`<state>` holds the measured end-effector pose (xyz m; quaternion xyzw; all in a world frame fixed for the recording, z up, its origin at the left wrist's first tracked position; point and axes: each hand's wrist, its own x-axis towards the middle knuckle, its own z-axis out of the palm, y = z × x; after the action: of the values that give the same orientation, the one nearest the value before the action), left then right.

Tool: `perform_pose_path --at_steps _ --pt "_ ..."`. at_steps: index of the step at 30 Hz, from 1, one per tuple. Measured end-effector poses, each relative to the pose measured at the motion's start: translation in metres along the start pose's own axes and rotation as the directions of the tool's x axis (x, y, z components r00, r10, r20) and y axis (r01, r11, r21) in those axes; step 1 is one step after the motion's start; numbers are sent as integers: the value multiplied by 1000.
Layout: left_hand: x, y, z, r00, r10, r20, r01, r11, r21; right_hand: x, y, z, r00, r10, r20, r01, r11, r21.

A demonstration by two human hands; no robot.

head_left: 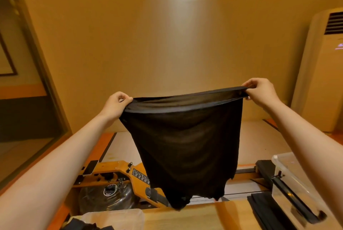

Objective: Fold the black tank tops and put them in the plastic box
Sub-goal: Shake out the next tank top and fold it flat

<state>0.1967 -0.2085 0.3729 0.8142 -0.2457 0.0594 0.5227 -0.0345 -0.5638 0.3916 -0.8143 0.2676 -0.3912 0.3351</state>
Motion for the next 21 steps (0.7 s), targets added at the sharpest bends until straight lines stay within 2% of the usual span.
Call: perform_pose_path --at_steps 3,6,9,13,16,21 --pt "4 9 -12 991 -10 132 26 993 -117 10 3 -8 985 141 102 -146 988 45" --pt "7 12 -21 969 -59 239 106 976 -189 17 5 -16 957 171 233 -205 970 132" --pt "12 4 -29 961 -104 257 163 961 -221 20 8 -19 928 161 336 -242 945 218" --pt "18 -10 -30 951 -161 266 226 945 -236 27 12 -16 918 172 357 -288 908 303" --pt "15 -15 -28 953 -162 255 208 964 -164 32 16 -8 920 183 346 -297 901 315" --pt "8 -20 -19 990 -49 129 41 997 69 40 26 3 920 184 347 -296 906 302"
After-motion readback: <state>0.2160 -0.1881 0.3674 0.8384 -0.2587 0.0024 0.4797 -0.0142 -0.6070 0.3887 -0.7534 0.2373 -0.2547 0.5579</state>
